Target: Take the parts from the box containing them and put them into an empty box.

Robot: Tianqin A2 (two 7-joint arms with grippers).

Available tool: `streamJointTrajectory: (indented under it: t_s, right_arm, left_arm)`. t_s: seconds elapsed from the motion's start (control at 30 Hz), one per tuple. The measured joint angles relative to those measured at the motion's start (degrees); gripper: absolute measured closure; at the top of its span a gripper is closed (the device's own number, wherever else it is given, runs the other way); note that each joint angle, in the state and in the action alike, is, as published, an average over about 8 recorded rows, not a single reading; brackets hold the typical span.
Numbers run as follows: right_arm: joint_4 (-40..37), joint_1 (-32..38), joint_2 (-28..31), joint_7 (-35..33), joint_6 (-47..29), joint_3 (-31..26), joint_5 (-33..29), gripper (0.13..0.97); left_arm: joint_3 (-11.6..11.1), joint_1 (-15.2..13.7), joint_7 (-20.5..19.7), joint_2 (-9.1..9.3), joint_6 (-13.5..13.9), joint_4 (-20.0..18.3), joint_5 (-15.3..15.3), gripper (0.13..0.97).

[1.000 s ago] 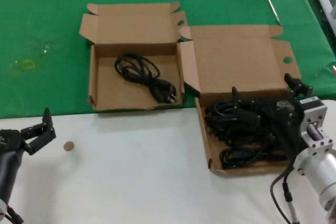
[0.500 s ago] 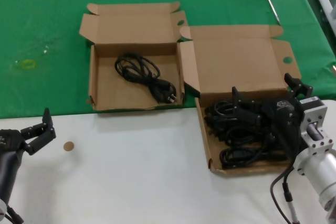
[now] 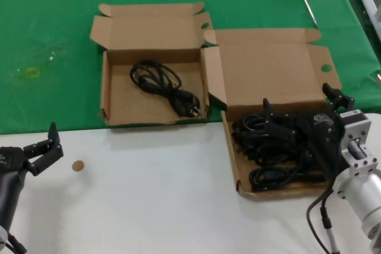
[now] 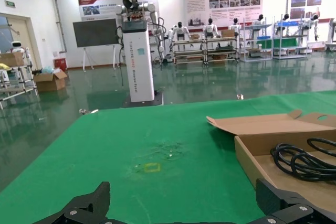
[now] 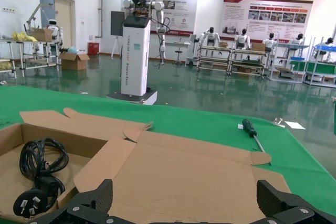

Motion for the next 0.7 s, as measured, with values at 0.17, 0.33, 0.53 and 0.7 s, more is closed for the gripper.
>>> streamJointTrajectory:
  t_s: [0.17, 0.33, 0.53, 0.7]
  right_arm:
    - [0.0, 0.0, 0.0, 0.0, 0.0, 0.0, 0.0, 0.129]
    - [0.0, 0.0, 0.0, 0.0, 0.0, 0.0, 0.0, 0.129]
    - [0.0, 0.0, 0.0, 0.0, 0.0, 0.0, 0.0, 0.129]
    - [0.0, 0.0, 0.0, 0.0, 0.0, 0.0, 0.0, 0.129]
  left_arm:
    - [0.0, 0.0, 0.0, 0.0, 0.0, 0.0, 0.0, 0.132]
    - [0.0, 0.0, 0.0, 0.0, 0.0, 0.0, 0.0, 0.132]
    - [0.0, 0.0, 0.0, 0.0, 0.0, 0.0, 0.0, 0.132]
    - [0.0, 0.0, 0.0, 0.0, 0.0, 0.0, 0.0, 0.132]
